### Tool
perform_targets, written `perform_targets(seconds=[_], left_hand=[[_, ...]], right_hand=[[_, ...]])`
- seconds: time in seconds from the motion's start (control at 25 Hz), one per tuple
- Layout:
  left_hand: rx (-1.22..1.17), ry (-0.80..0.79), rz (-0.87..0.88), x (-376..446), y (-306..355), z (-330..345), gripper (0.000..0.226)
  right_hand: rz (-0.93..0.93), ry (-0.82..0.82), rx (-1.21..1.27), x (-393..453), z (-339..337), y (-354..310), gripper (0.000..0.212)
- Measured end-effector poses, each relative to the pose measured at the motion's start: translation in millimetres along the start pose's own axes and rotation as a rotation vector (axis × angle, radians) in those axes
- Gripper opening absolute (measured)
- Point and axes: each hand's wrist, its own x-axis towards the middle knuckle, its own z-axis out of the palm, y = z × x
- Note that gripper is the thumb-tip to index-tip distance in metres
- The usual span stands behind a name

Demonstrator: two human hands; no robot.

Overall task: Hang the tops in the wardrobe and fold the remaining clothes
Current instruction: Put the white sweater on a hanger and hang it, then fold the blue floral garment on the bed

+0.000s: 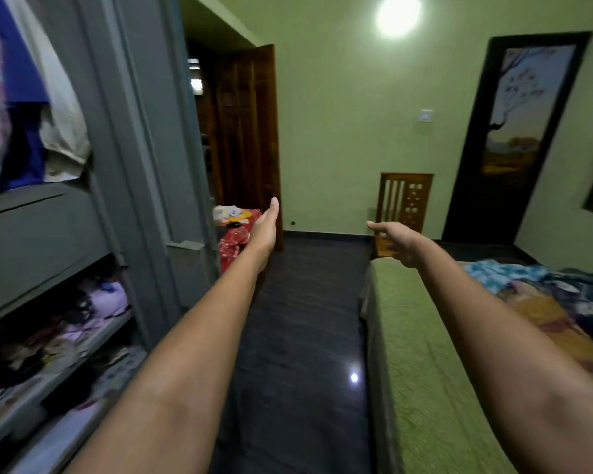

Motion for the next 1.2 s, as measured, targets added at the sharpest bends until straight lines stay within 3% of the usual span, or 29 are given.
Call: perform_targets(seconds=[0.04,0.08,0.36,0.48,0.76,0.88,1.04,1.2], left_hand=[[0.008,-0.048,0.001,2,1,21,0.071],[0.011,-0.076,0.008,4,2,38,0.072],[0.021,-0.113,0.018,48,-7,91,0.072],[0.017,-0.090,0.050,85,-3,99,0.070],[0.022,-0.057,0.048,223,-38,101,0.069],[0.044,-0.042,0.060,307,-24,93,0.068],[0.017,-0.028,0.170,421,10,94,0.063],[0.069,-0.059,0.124,519,-19,112,0.064]], right_hand=[[0.005,0.033,0.027,-5,-19,6,0.080],[0.009,0.073,0.034,-7,-36,13,0.075],[0.032,0.059,-0.041,13,-82,28,0.094],[-0.040,0.089,0.023,50,-92,10,0.084],[-0.061,0.107,0.036,202,-71,-1,0.074],[-0.081,0.088,-0.086,280,-77,-45,0.080],[-0.184,0.106,-0.037,389,-93,-111,0.083],[-0.108,0.087,-0.102,491,-97,-95,0.085]])
